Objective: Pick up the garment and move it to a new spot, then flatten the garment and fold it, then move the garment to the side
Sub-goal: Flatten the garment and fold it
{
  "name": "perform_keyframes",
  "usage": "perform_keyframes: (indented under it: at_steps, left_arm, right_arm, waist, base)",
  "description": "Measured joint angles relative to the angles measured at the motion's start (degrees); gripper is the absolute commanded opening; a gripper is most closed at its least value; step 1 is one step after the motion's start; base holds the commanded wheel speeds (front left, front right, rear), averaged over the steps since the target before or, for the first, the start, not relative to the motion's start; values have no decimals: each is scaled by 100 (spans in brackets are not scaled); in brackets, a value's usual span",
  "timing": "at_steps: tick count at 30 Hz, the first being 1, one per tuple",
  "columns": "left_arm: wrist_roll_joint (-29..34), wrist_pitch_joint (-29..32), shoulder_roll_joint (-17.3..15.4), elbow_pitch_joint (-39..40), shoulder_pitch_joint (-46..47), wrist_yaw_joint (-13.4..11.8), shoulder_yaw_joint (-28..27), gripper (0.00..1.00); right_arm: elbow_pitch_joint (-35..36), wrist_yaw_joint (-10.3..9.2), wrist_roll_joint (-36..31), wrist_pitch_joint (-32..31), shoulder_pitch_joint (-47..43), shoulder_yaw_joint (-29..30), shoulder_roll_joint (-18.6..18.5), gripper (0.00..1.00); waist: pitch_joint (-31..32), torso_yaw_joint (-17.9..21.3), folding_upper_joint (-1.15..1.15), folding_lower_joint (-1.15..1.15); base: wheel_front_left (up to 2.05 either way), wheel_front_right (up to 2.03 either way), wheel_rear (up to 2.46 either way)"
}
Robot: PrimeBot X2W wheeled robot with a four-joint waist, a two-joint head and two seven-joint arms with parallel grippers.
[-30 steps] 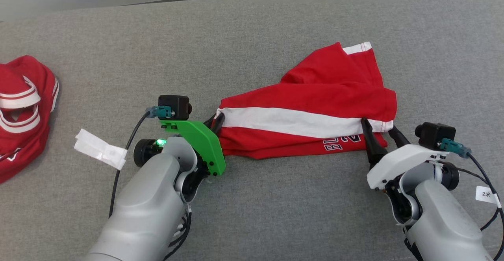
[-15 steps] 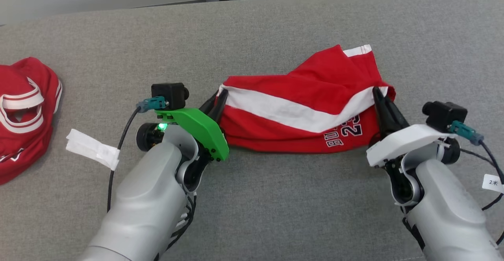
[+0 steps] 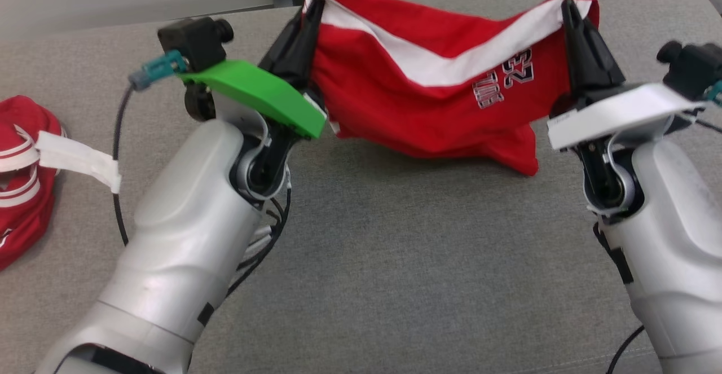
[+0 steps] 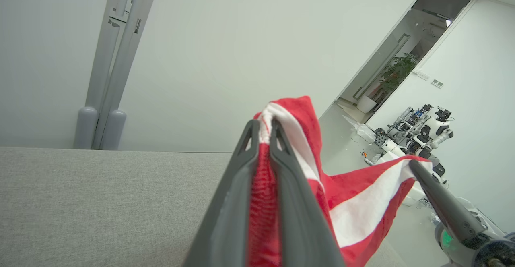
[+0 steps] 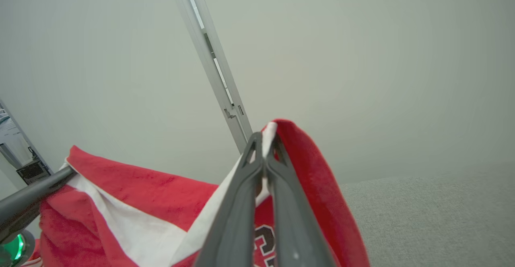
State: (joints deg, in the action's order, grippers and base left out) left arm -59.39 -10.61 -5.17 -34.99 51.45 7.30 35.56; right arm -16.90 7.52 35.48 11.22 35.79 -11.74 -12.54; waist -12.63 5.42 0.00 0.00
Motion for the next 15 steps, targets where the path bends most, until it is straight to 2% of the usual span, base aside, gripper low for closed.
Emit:
perform_keyframes:
  at_steps: [2, 5, 8, 11, 15]
  left_arm:
    - [-134, 91, -69, 98, 225, 0, -70, 0]
    - [-198, 276, -356, 196, 730, 1, -190, 0]
    - [-342, 353, -622, 166, 1183, 2, -434, 0]
    - [-480, 113, -735, 208, 1597, 1, -733, 0]
    - [-563, -243, -834, 557, 2016, 2, -1002, 0]
  right_arm:
    - [52, 0, 264, -270, 313, 15, 63, 0]
    - [-143, -3, 269, -630, 1082, -40, 121, 0]
    - [-535, -2, 107, -678, 1945, -66, 297, 0]
    - [-914, -3, -133, -364, 2637, 47, 433, 0]
    - [-1080, -3, -526, 236, 3296, 281, 474, 0]
  waist:
    - [-59, 62, 0, 0]
    - [-226, 156, 0, 0]
    - [-475, 282, 0, 0]
    - [-742, 410, 0, 0]
    - [-1072, 549, 0, 1]
  base:
    - [0, 0, 0]
    - [0, 0, 0]
    - [0, 0, 0]
    - [0, 0, 0]
    - [0, 0, 0]
